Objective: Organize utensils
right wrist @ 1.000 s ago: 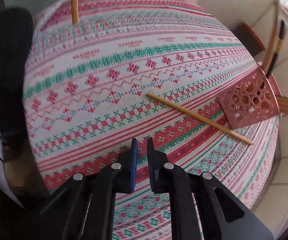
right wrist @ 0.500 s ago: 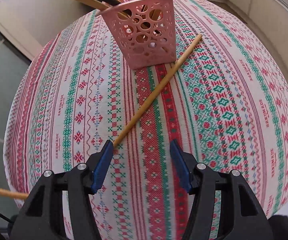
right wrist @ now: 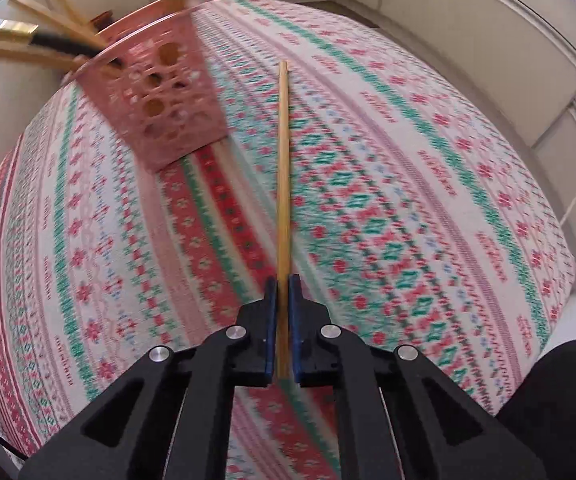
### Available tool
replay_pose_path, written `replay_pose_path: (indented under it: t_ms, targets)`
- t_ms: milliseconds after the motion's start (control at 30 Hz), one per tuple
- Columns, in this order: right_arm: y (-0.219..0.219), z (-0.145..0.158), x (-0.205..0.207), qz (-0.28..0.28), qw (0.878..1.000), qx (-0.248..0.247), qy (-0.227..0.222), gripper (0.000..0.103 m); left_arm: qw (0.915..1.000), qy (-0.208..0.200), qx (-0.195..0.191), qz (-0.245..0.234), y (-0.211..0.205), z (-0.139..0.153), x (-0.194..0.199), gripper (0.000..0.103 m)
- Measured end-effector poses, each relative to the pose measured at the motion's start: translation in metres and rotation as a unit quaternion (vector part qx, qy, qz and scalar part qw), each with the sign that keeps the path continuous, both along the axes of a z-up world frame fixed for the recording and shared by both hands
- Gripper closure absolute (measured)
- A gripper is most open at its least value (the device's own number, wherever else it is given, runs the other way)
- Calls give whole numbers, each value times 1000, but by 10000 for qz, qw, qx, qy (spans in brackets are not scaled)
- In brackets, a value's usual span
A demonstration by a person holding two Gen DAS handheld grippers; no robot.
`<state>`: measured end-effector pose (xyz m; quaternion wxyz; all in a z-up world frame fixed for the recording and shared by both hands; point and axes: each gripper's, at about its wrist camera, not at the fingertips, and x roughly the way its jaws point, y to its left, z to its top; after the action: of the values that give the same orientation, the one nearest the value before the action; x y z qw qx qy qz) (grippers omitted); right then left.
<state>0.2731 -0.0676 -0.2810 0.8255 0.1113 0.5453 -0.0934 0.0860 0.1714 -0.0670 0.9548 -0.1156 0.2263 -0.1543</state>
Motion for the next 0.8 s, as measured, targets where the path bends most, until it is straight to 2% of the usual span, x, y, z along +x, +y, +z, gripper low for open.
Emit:
replay_pose_path:
  t_ms: [33,100,200,267,400,467,633,800]
  targets:
    - [-11,0,-2,-64,10000,54,9,97,10000,-13,11,-4,-1,1,-1,98]
    - [-31,-2,-6,-68,9988,483,17,97,10000,-45,28,-27,-4,3,-3,98]
    - [-58,-2,-17,78,9983,572,-42,97,9999,-110,86,-71,-10,8,-5,98]
    - [-75,-3,-26,210,9974,687,21,97,9998,-157,120,-95,-14,11,-6,98]
    - [-89,11,-50,724,9915,1037,-306,97,9997,-169,128,-102,-21,13,-2,98]
    - [-88,25,-57,1032,9887,947,-525,97,9997,-166,147,-80,-26,13,1,98]
    - [-98,61,-69,1327,9819,920,-993,97,9997,-64,204,-114,-39,8,11,98]
    - [-92,103,-70,1732,9711,323,-1609,97,9994,-45,273,-185,-47,10,15,98]
